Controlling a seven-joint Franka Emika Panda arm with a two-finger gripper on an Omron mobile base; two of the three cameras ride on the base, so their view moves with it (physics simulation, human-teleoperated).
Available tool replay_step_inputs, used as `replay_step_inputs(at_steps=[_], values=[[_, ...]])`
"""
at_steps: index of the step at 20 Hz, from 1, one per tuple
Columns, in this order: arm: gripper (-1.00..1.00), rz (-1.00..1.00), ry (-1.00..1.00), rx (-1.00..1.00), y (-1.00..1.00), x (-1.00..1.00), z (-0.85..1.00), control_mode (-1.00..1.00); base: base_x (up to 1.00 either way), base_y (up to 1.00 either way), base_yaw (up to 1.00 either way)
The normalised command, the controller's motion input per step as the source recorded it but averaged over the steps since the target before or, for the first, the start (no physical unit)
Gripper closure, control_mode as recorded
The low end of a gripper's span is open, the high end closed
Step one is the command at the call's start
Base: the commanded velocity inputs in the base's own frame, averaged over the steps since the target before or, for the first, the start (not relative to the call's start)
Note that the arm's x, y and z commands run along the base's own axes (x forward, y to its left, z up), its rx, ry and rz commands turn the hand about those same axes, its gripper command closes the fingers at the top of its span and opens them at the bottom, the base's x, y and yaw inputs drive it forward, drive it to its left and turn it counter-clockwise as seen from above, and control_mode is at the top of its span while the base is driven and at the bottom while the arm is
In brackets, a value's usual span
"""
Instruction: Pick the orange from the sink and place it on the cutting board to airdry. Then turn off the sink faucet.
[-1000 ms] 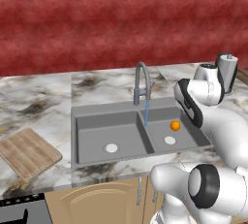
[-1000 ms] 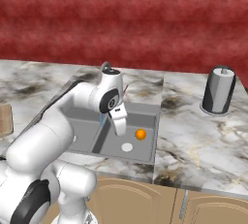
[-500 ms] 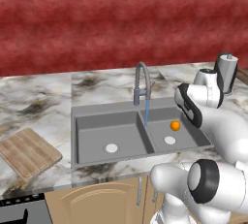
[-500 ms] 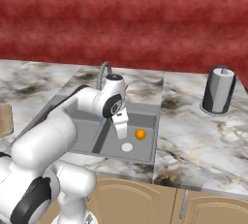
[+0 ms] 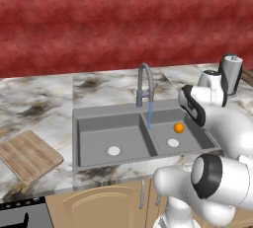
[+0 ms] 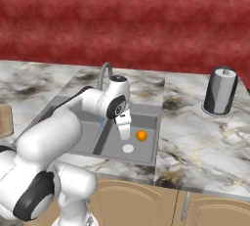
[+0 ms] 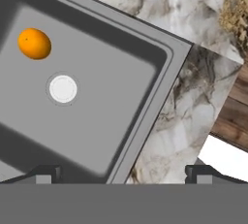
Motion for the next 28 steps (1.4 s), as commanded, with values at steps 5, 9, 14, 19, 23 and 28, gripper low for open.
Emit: replay_step_inputs(at_steps=[5, 9, 14, 19, 23, 28], values=[[-1.00, -0.01, 0.03, 0.03, -0.09, 0.15, -0.16, -1.00, 0.00, 0.00, 0.00], [-1.00, -0.01, 0.03, 0.03, -0.10, 0.13, -0.22, -1.00, 0.00, 0.00, 0.00], [-1.00, -0.01, 0.01, 0.02, -0.07, 0.11, -0.14, -1.00, 0.00, 0.00, 0.00], [-1.00, 0.00, 0.00, 0.00, 0.00, 0.12, -0.01, -1.00, 0.00, 0.00, 0.00], [-1.00, 0.00, 0.00, 0.00, -0.01, 0.12, -0.02, -1.00, 0.00, 0.00, 0.00], [-1.00, 0.00, 0.00, 0.00, -0.03, 0.09, -0.14, -1.00, 0.00, 0.00, 0.00]])
